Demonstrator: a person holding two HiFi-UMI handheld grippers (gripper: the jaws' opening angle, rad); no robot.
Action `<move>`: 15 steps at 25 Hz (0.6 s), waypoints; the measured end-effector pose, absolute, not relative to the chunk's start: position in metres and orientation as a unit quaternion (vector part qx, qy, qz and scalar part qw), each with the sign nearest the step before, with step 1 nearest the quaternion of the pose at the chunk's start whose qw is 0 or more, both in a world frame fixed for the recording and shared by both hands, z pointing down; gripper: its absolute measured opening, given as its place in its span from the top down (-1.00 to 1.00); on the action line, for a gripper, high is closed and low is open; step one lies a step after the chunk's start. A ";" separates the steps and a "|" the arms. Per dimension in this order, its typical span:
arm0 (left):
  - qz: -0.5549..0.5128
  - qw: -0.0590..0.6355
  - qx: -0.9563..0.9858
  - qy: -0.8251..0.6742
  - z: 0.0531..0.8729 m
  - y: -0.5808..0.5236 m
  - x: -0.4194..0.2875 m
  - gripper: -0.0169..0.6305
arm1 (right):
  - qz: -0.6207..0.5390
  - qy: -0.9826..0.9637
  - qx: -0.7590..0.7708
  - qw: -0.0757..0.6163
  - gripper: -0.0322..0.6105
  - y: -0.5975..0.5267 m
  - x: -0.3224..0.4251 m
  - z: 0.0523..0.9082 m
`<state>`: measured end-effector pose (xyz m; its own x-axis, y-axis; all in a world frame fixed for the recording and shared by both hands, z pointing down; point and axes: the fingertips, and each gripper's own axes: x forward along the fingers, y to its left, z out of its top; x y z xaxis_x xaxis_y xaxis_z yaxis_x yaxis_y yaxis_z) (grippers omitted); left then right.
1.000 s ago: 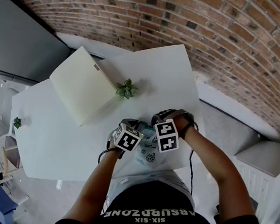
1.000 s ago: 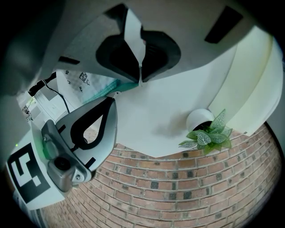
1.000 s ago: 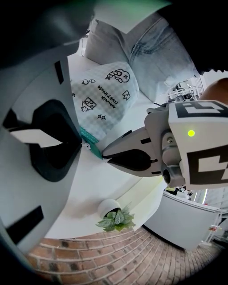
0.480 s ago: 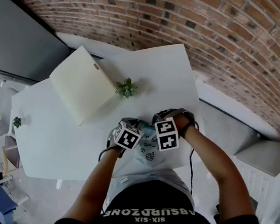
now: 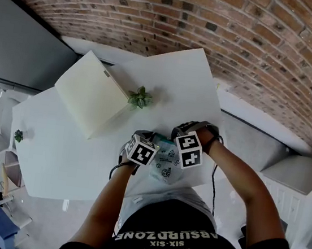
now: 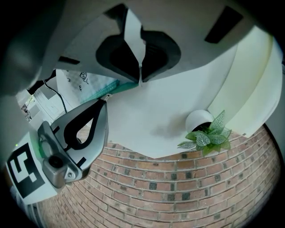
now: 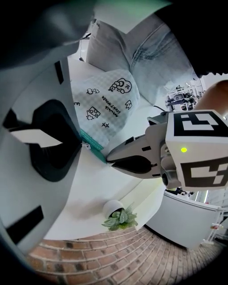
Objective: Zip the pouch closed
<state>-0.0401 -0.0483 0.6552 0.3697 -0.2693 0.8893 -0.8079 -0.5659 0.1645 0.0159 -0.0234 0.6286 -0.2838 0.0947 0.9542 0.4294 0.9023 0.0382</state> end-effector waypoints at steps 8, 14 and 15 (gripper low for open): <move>0.445 0.302 0.763 -0.358 0.656 -0.049 -0.039 0.87 | -0.147 -0.789 -0.168 0.573 0.90 -0.022 0.017 0.626; 0.449 0.298 0.759 -0.364 0.655 -0.049 -0.040 0.87 | -0.145 -0.788 -0.168 0.574 0.90 -0.021 0.018 0.625; 0.449 0.299 0.759 -0.365 0.655 -0.049 -0.040 0.87 | -0.146 -0.787 -0.168 0.575 0.90 -0.020 0.019 0.626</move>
<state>-0.0396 -0.0489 0.6552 0.3294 -0.2856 0.9000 -0.8228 -0.5544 0.1252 0.0191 -0.0204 0.6257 -0.2815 0.0962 0.9547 0.4327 0.9008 0.0368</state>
